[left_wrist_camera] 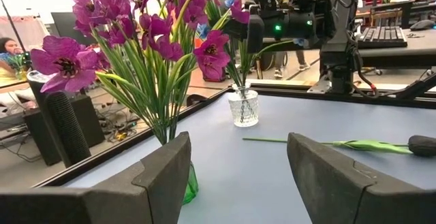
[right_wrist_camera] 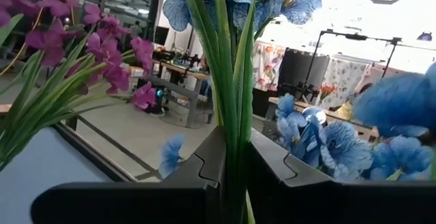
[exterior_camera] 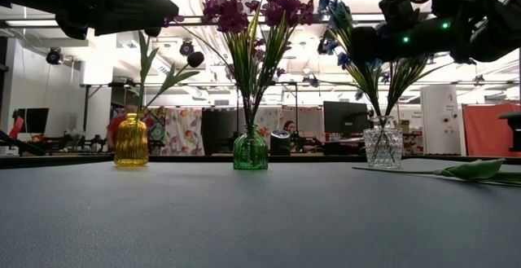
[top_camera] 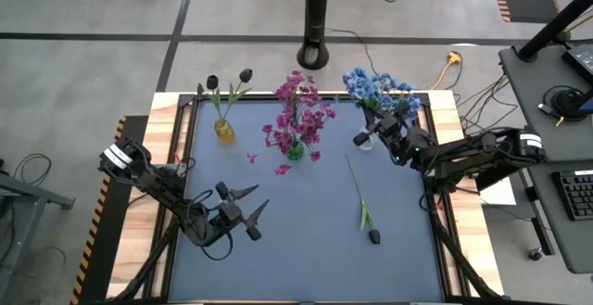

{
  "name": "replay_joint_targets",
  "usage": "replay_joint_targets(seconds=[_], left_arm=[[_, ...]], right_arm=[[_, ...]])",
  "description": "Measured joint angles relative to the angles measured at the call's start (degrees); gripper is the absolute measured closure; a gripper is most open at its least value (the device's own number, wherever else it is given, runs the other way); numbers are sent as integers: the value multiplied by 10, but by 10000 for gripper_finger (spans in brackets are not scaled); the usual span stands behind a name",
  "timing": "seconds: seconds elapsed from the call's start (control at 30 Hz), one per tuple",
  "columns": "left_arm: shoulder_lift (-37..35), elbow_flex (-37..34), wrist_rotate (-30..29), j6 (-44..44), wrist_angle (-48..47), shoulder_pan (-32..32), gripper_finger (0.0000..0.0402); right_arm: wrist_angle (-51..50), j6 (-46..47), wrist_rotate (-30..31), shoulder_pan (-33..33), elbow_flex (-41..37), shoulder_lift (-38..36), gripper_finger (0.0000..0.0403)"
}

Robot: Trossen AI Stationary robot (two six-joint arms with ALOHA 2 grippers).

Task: Sort flowers into vase by color
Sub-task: Put the blue flowers into the transparent vase

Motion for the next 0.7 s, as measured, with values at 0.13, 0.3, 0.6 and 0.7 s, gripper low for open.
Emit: replay_joint_targets(seconds=[0.13, 0.3, 0.6, 0.7], left_arm=[[0, 0, 0, 0, -2, 0, 174], [0, 0, 0, 0, -4, 0, 174], [0, 0, 0, -2, -6, 0, 174], [0, 0, 0, -7, -10, 0, 174]], right_arm=[[-7, 13, 1, 0, 0, 0, 369], [-8, 19, 2, 1, 0, -1, 367], [-15, 23, 34, 11, 0, -2, 302], [-15, 14, 52, 24, 0, -2, 277]])
